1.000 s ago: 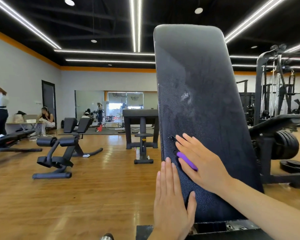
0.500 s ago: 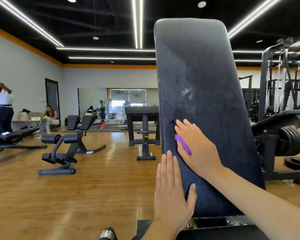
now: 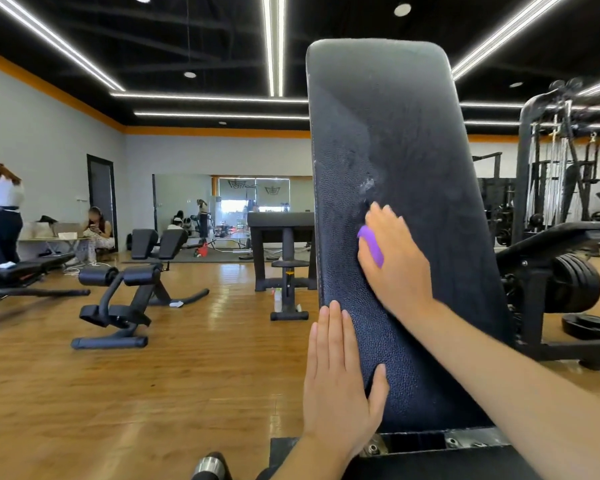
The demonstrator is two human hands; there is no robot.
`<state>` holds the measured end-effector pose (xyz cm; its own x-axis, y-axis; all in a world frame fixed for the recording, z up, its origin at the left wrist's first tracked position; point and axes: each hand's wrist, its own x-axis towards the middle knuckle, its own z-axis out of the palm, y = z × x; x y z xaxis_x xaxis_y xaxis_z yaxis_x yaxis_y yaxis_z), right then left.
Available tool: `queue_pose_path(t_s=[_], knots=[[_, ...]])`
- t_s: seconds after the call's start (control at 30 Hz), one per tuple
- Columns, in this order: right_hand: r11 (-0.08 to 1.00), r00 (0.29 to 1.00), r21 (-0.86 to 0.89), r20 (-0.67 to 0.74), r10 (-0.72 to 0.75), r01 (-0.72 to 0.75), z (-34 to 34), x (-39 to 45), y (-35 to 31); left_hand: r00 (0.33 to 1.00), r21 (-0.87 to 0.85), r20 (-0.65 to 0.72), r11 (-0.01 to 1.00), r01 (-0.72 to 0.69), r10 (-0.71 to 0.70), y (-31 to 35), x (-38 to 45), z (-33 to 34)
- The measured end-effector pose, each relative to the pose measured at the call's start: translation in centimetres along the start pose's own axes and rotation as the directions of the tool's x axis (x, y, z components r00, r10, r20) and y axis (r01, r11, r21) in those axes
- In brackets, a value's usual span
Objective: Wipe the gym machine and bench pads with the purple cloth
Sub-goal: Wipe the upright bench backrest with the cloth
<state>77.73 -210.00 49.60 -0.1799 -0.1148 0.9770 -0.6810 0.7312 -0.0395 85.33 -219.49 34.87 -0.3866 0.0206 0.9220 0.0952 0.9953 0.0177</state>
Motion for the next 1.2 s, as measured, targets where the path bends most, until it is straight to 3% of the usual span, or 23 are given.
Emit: queue_pose_path(t_s=[0.07, 0.17, 0.33, 0.5, 0.57, 0.67, 0.73, 0.8, 0.87, 1.0, 1.07, 1.13, 1.2], knots=[[0.989, 0.988, -0.028, 0.062, -0.141, 0.143, -1.2, -4.2, 0.2, 0.999, -0.040, -0.045, 0.999, -0.019, 0.017, -0.2, 0.8, -0.2], [0.972, 0.958, -0.028, 0.179, -0.224, 0.232, -2.6, -7.0, 0.9, 0.984, -0.093, -0.141, 0.988, -0.126, 0.112, -1.0, 4.0, -0.5], [0.958, 0.948, -0.051, 0.165, -0.271, 0.283, -2.5, -6.1, 2.0, 0.975, -0.061, -0.048, 0.974, -0.220, 0.217, -1.6, 7.3, -0.4], [0.933, 0.929, -0.037, 0.114, -0.353, 0.359, -1.4, -2.2, 2.7, 0.984, -0.003, -0.041, 0.985, -0.171, 0.171, -1.3, 6.6, 0.2], [0.975, 0.969, -0.018, 0.117, -0.218, 0.221, -1.0, 2.8, 2.7, 0.984, 0.009, -0.044, 0.985, -0.172, 0.172, -1.3, 6.6, 0.2], [0.989, 0.986, 0.055, 0.100, 0.132, -0.137, -0.2, 10.2, 2.6, 0.985, 0.017, -0.023, 0.985, -0.170, 0.170, -1.3, 6.7, 0.1], [0.979, 0.980, 0.076, 0.073, 0.184, -0.189, 0.4, 10.8, 2.1, 0.987, 0.007, -0.011, 0.987, -0.162, 0.162, -1.4, 6.7, 0.0], [0.992, 0.991, 0.080, 0.090, 0.095, -0.102, 0.0, 7.8, 1.3, 0.987, 0.004, -0.013, 0.987, -0.162, 0.162, -1.4, 6.7, 0.1], [0.992, 0.989, 0.069, 0.099, -0.108, 0.101, -0.6, 3.2, 1.4, 0.986, 0.009, -0.026, 0.987, -0.163, 0.163, -1.3, 6.7, 0.1], [0.900, 0.888, -0.022, 0.176, -0.426, 0.436, -1.1, 2.7, 3.3, 0.985, -0.002, -0.032, 0.985, -0.171, 0.171, -1.3, 6.5, 0.3], [0.931, 0.928, -0.072, 0.139, -0.345, 0.357, -0.2, 6.8, 3.3, 0.984, 0.011, -0.040, 0.985, -0.172, 0.173, -1.4, 6.6, 0.3], [0.996, 0.994, -0.055, 0.079, -0.071, 0.075, -0.1, 11.4, 2.4, 0.986, 0.013, -0.035, 0.986, -0.164, 0.165, -1.3, 6.6, 0.3], [0.989, 0.987, 0.010, 0.066, 0.147, -0.148, 0.6, 13.1, 1.5, 0.986, 0.003, -0.029, 0.987, -0.162, 0.162, -1.3, 6.6, 0.3]])
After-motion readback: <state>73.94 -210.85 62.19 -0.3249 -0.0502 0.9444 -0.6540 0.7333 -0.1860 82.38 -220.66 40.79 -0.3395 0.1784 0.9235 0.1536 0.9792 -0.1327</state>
